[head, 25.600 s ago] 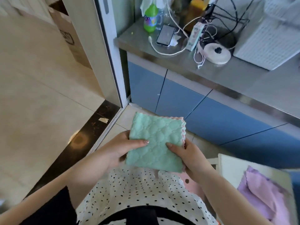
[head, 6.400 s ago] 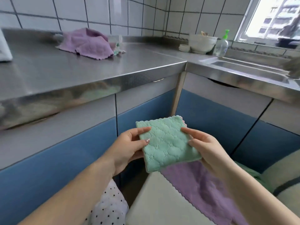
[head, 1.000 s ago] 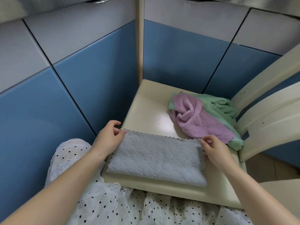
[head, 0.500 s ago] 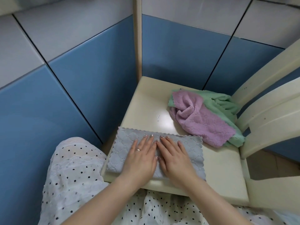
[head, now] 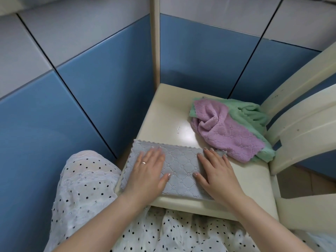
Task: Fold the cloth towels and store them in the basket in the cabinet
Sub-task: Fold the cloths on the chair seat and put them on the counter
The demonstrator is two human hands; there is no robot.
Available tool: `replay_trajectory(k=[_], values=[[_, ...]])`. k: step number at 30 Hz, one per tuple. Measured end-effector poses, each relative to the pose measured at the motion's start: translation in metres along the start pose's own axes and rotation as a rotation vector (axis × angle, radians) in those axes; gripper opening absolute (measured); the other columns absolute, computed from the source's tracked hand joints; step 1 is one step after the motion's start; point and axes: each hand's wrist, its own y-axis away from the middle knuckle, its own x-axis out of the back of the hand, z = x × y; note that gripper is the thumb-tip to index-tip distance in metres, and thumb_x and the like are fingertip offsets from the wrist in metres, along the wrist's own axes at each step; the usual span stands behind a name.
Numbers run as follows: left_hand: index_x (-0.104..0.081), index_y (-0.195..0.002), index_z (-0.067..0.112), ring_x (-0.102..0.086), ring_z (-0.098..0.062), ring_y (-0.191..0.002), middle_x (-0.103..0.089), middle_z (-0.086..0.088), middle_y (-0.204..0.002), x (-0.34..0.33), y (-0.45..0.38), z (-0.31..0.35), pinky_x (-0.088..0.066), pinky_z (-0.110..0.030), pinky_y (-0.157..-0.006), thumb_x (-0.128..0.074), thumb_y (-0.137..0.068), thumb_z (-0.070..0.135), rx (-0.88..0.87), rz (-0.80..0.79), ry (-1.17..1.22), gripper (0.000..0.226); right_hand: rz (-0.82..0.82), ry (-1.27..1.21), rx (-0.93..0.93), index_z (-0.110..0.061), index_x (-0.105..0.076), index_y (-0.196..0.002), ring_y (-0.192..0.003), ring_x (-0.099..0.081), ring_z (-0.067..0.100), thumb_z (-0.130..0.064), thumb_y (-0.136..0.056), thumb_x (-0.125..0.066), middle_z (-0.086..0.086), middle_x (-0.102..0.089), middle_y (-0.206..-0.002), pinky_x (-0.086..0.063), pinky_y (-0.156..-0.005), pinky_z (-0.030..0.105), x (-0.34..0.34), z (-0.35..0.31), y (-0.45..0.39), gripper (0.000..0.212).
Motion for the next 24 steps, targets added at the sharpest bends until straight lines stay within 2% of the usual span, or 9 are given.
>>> replay_trajectory(k=[2,3,7,13,16,18,20,22,24], values=[[-0.052,-0.13,0.019,-0.047,-0.014,-0.125,-0.054,0.001,-0.134,0.0,0.016,0.014,-0.022,-0.045,-0.116,-0.036,-0.09,0.042,-0.22,0.069,0.06,0.049,0.097,-0.06,0.124,-0.02,-0.06,-0.122,-0.125,-0.051,0.026,-0.037,-0.082,-0.041,0.002,-0.057,-0.133,-0.03,-0.108,0.047,0.005,-0.007,-0.007,0.048],[-0.058,-0.122,0.021,-0.053,-0.013,-0.115,-0.059,0.004,-0.124,-0.004,0.025,0.02,-0.03,-0.045,-0.11,-0.043,-0.089,0.039,-0.321,0.104,0.067,0.041,0.116,-0.081,0.207,-0.022,-0.06,-0.121,-0.124,-0.053,0.025,-0.031,-0.08,-0.041,0.0,-0.058,-0.131,-0.033,-0.106,0.048,0.007,-0.013,-0.011,0.047],[-0.061,-0.117,0.023,-0.055,-0.014,-0.109,-0.06,0.005,-0.118,-0.016,0.04,0.023,-0.041,-0.043,-0.102,-0.052,-0.083,0.038,-0.42,0.058,0.033,0.039,0.023,-0.039,0.402,-0.03,-0.064,-0.116,-0.116,-0.059,0.018,-0.029,-0.078,-0.04,-0.008,-0.061,-0.126,-0.045,-0.095,0.055,0.007,-0.03,-0.026,0.045],[-0.061,-0.122,0.023,-0.056,-0.015,-0.12,-0.059,0.006,-0.13,-0.009,0.04,-0.006,-0.042,-0.053,-0.099,-0.045,-0.081,0.045,-0.382,-0.02,-0.098,0.049,-0.044,0.04,0.347,-0.031,-0.062,-0.118,-0.103,-0.062,0.024,-0.029,-0.08,-0.036,-0.003,-0.063,-0.121,-0.051,-0.085,0.049,0.011,-0.017,-0.033,0.047],[-0.059,-0.125,0.023,-0.054,-0.018,-0.123,-0.058,0.005,-0.132,-0.001,0.037,-0.025,-0.037,-0.053,-0.105,-0.04,-0.082,0.057,-0.32,-0.08,-0.147,0.058,0.029,0.063,0.339,-0.028,-0.065,-0.116,-0.092,-0.063,0.025,-0.028,-0.079,-0.04,0.0,-0.065,-0.112,-0.051,-0.079,0.039,0.012,-0.012,-0.029,0.045],[-0.053,-0.131,0.026,-0.047,-0.019,-0.13,-0.053,0.006,-0.137,0.006,0.033,-0.036,-0.028,-0.054,-0.106,-0.038,-0.082,0.063,-0.286,-0.126,-0.191,0.063,0.066,0.052,0.342,-0.025,-0.065,-0.117,-0.087,-0.062,0.026,-0.022,-0.079,-0.053,0.001,-0.064,-0.107,-0.05,-0.075,0.038,0.012,-0.009,-0.025,0.04],[-0.036,-0.142,0.031,-0.024,-0.019,-0.143,-0.031,0.009,-0.151,0.011,0.026,-0.047,-0.018,-0.055,-0.114,-0.037,-0.084,0.065,-0.313,-0.169,-0.207,0.068,0.085,0.038,0.34,-0.023,-0.065,-0.117,-0.084,-0.061,0.026,-0.017,-0.072,-0.068,0.002,-0.063,-0.103,-0.05,-0.072,0.038,0.011,-0.008,-0.023,0.045],[-0.011,-0.15,0.034,0.011,-0.014,-0.145,0.004,0.014,-0.155,0.017,0.019,-0.057,0.012,-0.047,-0.115,-0.037,-0.086,0.066,-0.325,-0.234,-0.151,0.076,0.086,0.029,0.333,-0.022,-0.067,-0.114,-0.08,-0.061,0.026,-0.015,-0.067,-0.074,0.003,-0.062,-0.098,-0.05,-0.07,0.037,0.011,-0.009,-0.02,0.049],[-0.005,-0.15,0.034,0.02,-0.012,-0.142,0.012,0.015,-0.155,0.02,0.013,-0.063,0.024,-0.04,-0.108,-0.04,-0.085,0.069,-0.367,-0.27,-0.167,0.081,0.077,0.015,0.332,-0.021,-0.068,-0.111,-0.076,-0.062,0.026,-0.016,-0.063,-0.072,0.003,-0.062,-0.093,-0.052,-0.066,0.037,0.012,-0.01,-0.017,0.048]])
